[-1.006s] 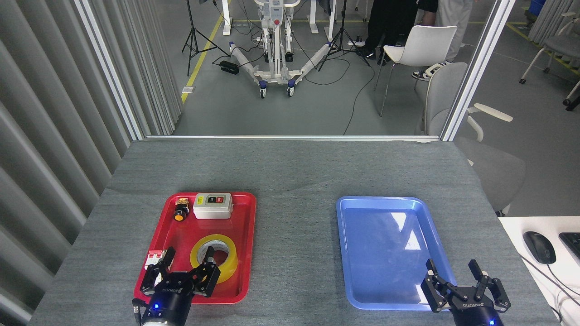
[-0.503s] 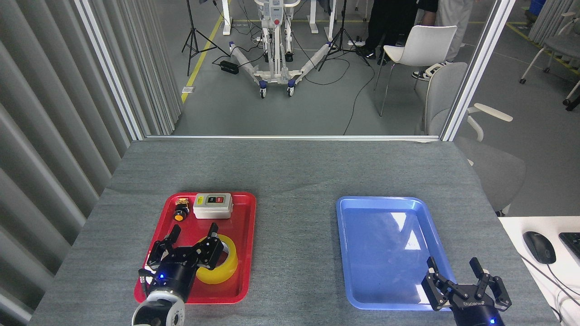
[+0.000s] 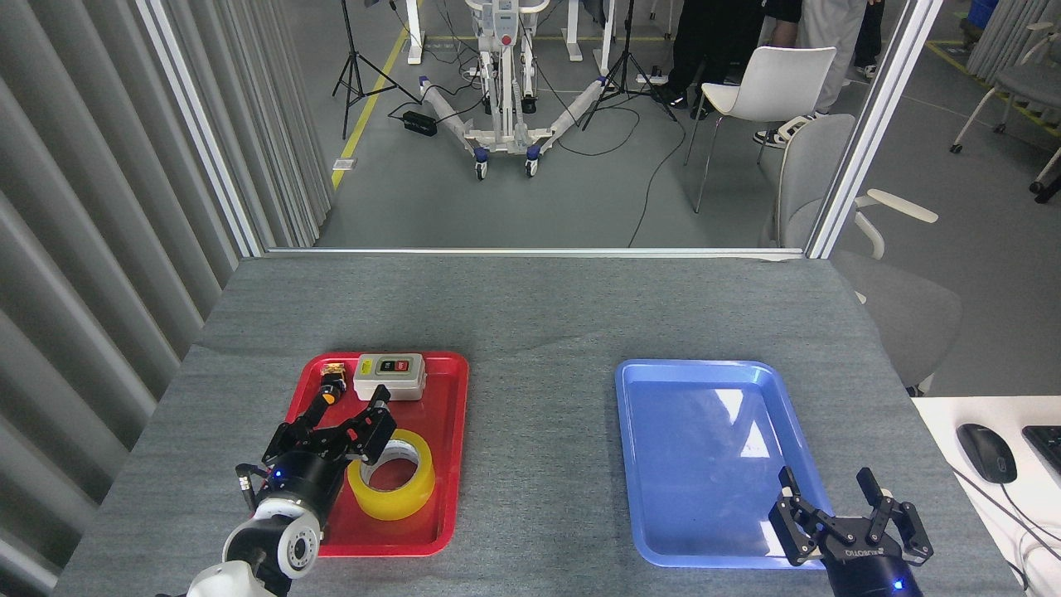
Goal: Place and move tape with both arms
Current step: 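Move the left gripper over the yellow tape roll in the red tray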
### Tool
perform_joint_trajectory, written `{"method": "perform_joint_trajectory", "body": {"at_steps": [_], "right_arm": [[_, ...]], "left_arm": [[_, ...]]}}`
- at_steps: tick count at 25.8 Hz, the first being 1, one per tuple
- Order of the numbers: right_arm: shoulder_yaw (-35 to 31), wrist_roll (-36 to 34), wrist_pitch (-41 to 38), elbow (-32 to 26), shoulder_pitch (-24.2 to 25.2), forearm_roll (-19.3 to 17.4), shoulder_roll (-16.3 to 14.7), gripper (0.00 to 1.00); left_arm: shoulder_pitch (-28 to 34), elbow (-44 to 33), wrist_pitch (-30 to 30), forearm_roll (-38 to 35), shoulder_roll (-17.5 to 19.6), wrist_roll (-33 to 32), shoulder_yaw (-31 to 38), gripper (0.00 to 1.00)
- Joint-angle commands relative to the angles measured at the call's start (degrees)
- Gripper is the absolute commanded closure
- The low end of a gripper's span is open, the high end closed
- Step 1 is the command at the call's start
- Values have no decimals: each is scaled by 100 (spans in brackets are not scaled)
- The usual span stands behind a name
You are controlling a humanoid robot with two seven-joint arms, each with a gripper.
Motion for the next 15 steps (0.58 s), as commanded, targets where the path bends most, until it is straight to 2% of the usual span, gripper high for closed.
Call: {"method": "perform_joint_trajectory", "body": {"at_steps": [1,5,7,9,12,13,15], "right_arm": [[7,7,0,9,7,2,1,0],[7,7,0,9,7,2,1,0],[7,16,0,9,7,2,10,0],[7,16,0,9,7,2,19,0],[7,25,17,9,-2,2,19,0],[7,25,53,9,-2,2,19,0],[16,25,123,9,-2,2,19,0]], "left_arm": [[-147,30,-260,23,273,-77,-1,0],[-235,91,-418,23,308,-112,-1,0],[-296,179,-454,5,308,-393,-18,0],[-393,258,-410,14,290,-1308,-27,0],[-543,241,-322,14,255,-3101,-18,0],[-604,241,-269,14,255,-3364,-9,0],[-657,250,-234,14,264,-3443,-9,0]]}}
